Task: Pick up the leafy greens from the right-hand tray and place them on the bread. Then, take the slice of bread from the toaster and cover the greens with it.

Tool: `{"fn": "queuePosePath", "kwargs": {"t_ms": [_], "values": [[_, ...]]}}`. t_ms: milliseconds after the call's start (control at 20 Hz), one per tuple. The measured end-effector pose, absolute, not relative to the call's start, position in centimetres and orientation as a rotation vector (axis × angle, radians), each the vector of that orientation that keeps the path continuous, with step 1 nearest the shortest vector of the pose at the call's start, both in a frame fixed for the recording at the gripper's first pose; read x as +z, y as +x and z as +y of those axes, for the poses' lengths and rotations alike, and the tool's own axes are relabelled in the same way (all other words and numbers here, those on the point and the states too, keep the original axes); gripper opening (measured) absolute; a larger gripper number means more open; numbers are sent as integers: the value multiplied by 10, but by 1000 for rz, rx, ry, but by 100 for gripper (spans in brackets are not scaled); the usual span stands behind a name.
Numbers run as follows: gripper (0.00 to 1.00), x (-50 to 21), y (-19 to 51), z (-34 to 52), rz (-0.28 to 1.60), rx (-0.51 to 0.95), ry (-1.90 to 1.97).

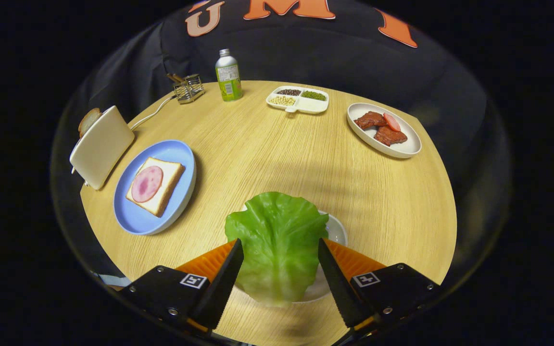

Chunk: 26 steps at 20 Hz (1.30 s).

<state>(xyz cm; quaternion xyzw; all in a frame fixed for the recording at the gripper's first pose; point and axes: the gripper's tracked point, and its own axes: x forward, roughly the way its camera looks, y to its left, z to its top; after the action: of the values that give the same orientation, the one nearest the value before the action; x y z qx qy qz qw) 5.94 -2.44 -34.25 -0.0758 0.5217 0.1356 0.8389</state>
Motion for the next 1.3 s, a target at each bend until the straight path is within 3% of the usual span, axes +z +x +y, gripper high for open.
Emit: {"fn": "queuePosePath", "kwargs": {"t_ms": [300,500,600,850,1050,1300], "values": [[94,-363,57,-19,1138,311,-206],[88,-364,65,-22,1124,295,-171],[78,-365,66,-25,1125,269,-155],[26,-365,71,-33,1118,208,-110],[13,-363,68,-31,1146,175,-26],[12,-346,72,-20,1115,187,62]]}}
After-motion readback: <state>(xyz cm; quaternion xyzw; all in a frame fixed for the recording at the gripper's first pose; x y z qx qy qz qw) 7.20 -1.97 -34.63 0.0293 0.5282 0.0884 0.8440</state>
